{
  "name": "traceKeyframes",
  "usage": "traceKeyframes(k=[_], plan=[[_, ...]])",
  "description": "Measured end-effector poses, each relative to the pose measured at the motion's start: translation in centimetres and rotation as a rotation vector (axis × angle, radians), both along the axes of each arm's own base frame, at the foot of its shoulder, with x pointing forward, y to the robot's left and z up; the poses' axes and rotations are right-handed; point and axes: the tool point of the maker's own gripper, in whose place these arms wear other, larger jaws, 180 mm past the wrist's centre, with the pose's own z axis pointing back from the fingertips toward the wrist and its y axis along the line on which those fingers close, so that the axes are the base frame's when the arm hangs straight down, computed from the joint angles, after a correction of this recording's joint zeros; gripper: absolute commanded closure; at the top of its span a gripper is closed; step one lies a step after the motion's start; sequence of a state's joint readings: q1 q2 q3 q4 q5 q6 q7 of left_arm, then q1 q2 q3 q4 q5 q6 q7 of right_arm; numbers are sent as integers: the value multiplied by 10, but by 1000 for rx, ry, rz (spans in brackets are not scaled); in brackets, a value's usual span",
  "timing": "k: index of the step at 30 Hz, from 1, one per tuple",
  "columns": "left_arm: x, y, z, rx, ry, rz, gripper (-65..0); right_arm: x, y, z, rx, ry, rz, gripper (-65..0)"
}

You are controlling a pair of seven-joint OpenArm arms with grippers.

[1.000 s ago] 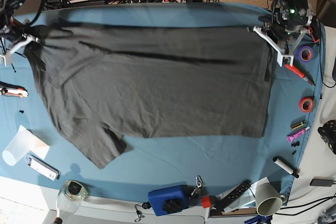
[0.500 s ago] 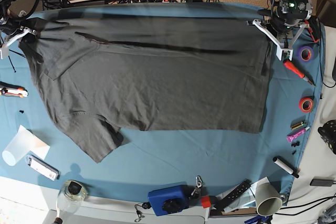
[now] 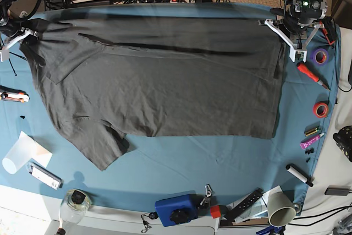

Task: Fold the T-shirt properly
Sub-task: 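Drag the folded shirt away from the robot with both grippers, then grasp the sleeve nearest the right gripper with the right gripper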

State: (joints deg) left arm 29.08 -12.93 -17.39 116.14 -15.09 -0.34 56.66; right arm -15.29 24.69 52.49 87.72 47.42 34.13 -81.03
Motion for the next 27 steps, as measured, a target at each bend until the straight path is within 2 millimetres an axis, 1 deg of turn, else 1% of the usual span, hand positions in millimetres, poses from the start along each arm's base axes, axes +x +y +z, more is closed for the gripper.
traceKeyframes(k=[2, 4, 5, 7, 9, 14, 16, 18, 20, 23, 26, 27], plan=[[0, 0, 0, 2, -2, 0, -102, -1, -2, -1, -9, 9, -2, -125], [0, 2, 2, 16, -1, -2, -157, -2, -2, -1, -11, 11, -3, -132], [-1, 3, 4, 21, -2, 0, -170, -2, -2, -1, -11, 11, -4, -132], [0, 3, 10, 32, -11, -5, -170, -2, -3, 0, -14, 10, -2, -132], [4, 5, 21, 63, -38, -10, -171, 4, -2, 9, -15, -19, 13, -132], [18, 11, 49, 148, -131, -32, -170, 21, -16, 50, -115, -99, 56, -132], [31, 12, 63, 172, -223, -44, -170, 25, -19, 62, -155, -113, 69, -132], [43, 11, 75, 183, -310, -53, -170, 38, -22, 78, -190, -195, 74, -132], [46, 10, 79, 184, -340, -56, -170, 49, -27, 91, -219, -255, 72, -132], [50, 10, 81, 183, -354, -55, -170, 59, -40, 100, -284, -276, 25, -132], [53, 2, 82, 125, -366, -52, -170, 78, -52, 119, -334, -348, -21, -133], [52, 1, 81, 119, -357, -51, -171, 84, -55, 122, -339, -355, -26, -153]])
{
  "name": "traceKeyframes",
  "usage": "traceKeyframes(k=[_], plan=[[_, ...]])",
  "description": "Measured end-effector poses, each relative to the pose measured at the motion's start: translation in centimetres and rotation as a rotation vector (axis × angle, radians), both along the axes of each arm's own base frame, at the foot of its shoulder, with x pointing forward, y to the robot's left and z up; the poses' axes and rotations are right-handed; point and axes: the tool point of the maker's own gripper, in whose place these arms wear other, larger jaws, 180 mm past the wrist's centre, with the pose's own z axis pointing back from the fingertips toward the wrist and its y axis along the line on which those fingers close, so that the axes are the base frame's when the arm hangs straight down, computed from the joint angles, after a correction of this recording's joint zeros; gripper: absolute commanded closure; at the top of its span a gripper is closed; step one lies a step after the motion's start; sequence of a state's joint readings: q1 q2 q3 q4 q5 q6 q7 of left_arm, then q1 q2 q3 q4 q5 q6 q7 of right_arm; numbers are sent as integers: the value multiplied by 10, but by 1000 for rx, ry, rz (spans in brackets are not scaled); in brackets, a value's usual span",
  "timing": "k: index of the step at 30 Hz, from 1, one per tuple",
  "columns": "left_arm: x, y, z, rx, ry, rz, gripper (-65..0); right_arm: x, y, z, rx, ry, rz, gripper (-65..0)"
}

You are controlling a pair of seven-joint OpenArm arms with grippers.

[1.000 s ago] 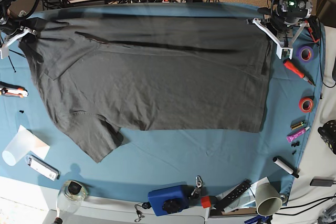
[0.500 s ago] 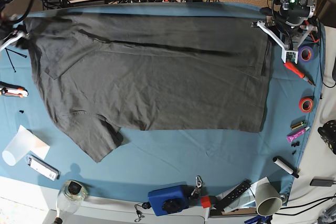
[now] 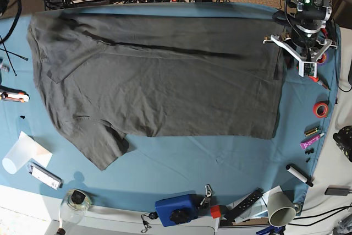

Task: Fold the T-shirt properly
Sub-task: 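Grasp the sleeve nearest the right gripper with the right gripper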

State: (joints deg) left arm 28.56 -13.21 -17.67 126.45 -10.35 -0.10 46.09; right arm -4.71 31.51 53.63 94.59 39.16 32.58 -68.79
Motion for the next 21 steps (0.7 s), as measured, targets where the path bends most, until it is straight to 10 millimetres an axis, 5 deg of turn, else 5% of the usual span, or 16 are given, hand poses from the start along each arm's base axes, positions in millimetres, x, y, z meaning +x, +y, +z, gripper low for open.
traceKeyframes(k=[4, 7, 15, 21], plan=[[-2, 0, -2, -3, 11, 1, -170, 24, -3, -22, 34, 81, 28, -293], [-2, 0, -2, -3, 11, 1, -170, 53, 6, -41, 85, 105, 75, -294], [-3, 0, -3, -2, 19, 2, -170, 144, 33, -25, 90, 14, 167, -294], [-3, 0, -3, -3, 19, 2, -170, 173, 41, -68, 149, 135, 163, -294]])
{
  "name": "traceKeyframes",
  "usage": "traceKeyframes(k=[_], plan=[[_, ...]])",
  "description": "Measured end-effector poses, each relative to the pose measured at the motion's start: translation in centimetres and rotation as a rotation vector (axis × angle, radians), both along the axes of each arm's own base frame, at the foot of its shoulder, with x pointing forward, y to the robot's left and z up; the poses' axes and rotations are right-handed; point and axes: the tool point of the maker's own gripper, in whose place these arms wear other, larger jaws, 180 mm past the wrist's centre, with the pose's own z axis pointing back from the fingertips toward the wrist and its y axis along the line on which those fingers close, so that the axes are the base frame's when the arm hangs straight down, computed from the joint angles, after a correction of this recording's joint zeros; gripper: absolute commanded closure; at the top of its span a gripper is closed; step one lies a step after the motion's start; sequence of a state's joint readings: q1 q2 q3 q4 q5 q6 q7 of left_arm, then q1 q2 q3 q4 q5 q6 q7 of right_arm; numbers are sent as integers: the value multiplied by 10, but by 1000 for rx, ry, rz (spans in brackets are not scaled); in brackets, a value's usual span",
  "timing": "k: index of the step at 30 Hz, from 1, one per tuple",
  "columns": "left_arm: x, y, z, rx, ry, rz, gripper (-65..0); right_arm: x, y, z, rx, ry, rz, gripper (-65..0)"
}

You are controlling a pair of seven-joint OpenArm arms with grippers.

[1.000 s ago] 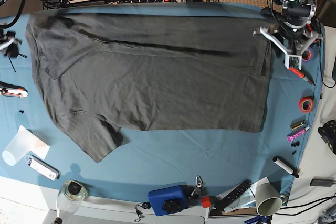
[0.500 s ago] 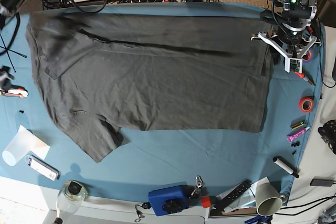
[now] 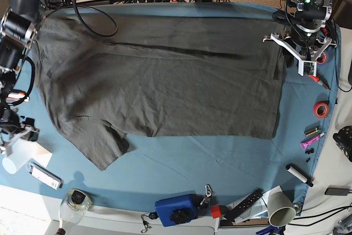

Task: Fold the T-shirt properly
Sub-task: 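Grasp the sleeve nearest the right gripper with the right gripper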

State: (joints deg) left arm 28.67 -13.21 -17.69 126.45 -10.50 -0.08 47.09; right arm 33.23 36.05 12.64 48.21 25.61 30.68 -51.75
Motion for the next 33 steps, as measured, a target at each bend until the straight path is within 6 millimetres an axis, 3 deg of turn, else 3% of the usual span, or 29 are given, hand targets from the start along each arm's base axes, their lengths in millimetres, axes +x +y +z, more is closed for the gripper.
traceKeyframes(k=[4, 10, 17, 21, 22, 28, 33], plan=[[0, 0, 0, 0, 0, 0, -170, -3, 2, -32, 1, 83, -12, -293], [0, 0, 0, 0, 0, 0, -170, -14, 30, -82, 44, 167, 4, -293], [0, 0, 0, -1, 1, 0, -170, -7, 43, -93, 39, 138, 3, -266], [-1, 0, -2, -1, 11, 1, -170, -13, 44, -96, 54, 185, -2, -33], [-1, 0, -2, -1, 12, 1, -170, -14, 45, -96, 61, 197, 0, 0], [-1, 0, -1, -2, 9, 1, -171, -26, 50, -95, 129, 258, 9, 0], [-1, 0, -1, -1, 9, 2, -170, -42, 68, -86, 162, 362, 107, 0]])
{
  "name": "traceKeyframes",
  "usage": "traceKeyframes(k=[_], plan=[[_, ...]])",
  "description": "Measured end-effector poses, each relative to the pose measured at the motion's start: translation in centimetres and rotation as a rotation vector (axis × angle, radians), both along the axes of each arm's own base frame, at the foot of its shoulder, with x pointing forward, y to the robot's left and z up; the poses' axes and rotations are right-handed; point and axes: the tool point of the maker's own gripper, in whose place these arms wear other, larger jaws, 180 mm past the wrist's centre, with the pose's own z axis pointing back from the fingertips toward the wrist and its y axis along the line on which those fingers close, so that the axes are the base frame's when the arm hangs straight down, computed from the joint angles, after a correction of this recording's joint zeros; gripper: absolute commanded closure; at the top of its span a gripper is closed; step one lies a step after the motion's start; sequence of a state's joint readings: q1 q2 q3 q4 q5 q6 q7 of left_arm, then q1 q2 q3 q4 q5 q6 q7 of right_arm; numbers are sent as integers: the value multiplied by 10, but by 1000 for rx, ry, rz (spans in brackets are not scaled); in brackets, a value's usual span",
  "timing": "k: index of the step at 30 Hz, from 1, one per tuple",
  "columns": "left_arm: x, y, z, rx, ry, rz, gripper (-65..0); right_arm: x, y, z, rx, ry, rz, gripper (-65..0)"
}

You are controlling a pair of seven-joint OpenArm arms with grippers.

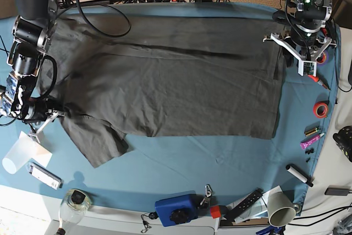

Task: Fold the T-shirt properly
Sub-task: 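Grasp the sleeve nearest the right gripper with the right gripper, then fold the sleeve inward over the shirt body with the right gripper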

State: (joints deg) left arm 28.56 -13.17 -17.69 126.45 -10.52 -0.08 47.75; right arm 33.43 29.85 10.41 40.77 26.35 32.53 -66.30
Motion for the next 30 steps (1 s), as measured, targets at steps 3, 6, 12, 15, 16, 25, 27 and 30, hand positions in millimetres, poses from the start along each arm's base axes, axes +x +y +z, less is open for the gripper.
traceKeyframes(k=[3, 6, 12, 15, 16, 25, 27, 30], plan=[[0, -1, 0, -4, -1, 2, -170, -4, 8, 8, 16, -13, 34, 0], [0, -1, 0, -5, 0, 2, -171, -12, 9, 16, -14, -12, 57, 0], [0, -1, 0, -5, -1, 3, -171, -46, 17, 11, -110, -7, 110, 0], [0, -1, 0, -6, -1, 2, -170, -53, 20, 29, -172, -54, 160, 0], [0, -1, 0, -5, 0, 3, -170, -55, 20, 33, -186, -69, 165, 0], [0, -1, 0, -5, 0, 3, -171, -112, 23, 24, -121, -75, 128, 0], [0, -1, 0, -5, 0, 3, -170, -118, 27, 33, -104, -121, 150, 0], [1, -1, 1, -4, -11, 1, -170, -122, 27, 42, -110, -161, 128, 0]])
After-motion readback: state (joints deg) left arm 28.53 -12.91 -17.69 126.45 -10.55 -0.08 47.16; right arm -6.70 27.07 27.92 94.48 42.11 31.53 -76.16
